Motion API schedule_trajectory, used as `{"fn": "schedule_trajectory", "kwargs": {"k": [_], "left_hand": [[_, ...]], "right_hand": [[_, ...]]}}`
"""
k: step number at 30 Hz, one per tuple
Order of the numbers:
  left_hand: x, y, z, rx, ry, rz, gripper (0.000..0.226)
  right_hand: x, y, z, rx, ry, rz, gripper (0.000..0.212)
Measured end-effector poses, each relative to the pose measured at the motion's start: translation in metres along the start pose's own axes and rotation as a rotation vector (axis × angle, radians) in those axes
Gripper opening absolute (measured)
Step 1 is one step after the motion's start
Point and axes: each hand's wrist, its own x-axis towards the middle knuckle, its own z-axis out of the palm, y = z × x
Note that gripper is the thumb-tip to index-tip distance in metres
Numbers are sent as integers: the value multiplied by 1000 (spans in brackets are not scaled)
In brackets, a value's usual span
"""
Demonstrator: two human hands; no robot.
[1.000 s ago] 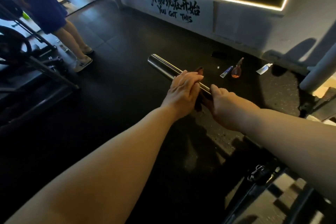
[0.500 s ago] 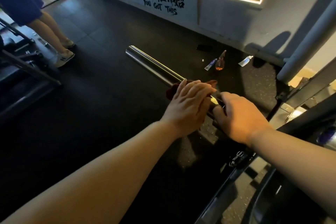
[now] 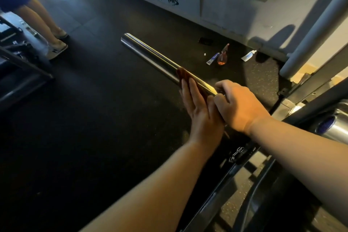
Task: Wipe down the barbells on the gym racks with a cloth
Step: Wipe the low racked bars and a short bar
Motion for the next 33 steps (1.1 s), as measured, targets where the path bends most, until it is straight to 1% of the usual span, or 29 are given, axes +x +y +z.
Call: {"fn": "schedule_trajectory", "kwargs": {"k": [2,4,5,7,10,13,17,19,21,22,24,26,27,30,31,32,33], "left_hand": [[-15,0,12,-133,10,-79,65],[-16,1,14,-153,29,-83,65],[-12,1,9,-138,57,-58,65],[5,11,-5,-32,103,-40,66],[33,26,-24,50,124,-138,72],[36,28,-34,34,69,-161,76],[-8,25,-22,37,-53,-147,78],[-41,15,-6,215,-64,-54,76],[-69,5,8,338,-17,8,69],[-78,2,10,306,-37,-28,68],[-87,8,6,236,-134,-89,63],[-88,19,-1,345,-164,-21,57],[-85,27,-3,372,-140,16,57],[-57,50,-3,467,-7,236,51],[-45,53,-1,504,8,291,49],[-36,56,4,554,-4,313,47],[-30,55,11,601,-36,287,46]], "right_hand": [[0,2,1,-6,12,-11,37],[-1,2,2,-14,24,-15,38],[-1,2,2,-14,24,-12,39],[-1,0,2,-2,16,-5,40],[2,3,1,11,14,-5,41],[6,5,0,63,17,-4,44],[5,5,1,101,58,20,51],[3,6,1,148,55,26,53],[2,9,0,155,51,27,54],[0,10,-1,156,46,27,54],[-8,13,-2,163,33,28,54],[-20,22,-6,133,11,30,53],[-28,28,-10,105,-20,31,52],[-57,52,-27,-14,-165,3,48],[-66,59,-31,-55,-192,-21,46],[-74,66,-34,-74,-194,-37,46],[-79,72,-35,-60,-151,-45,49]]}}
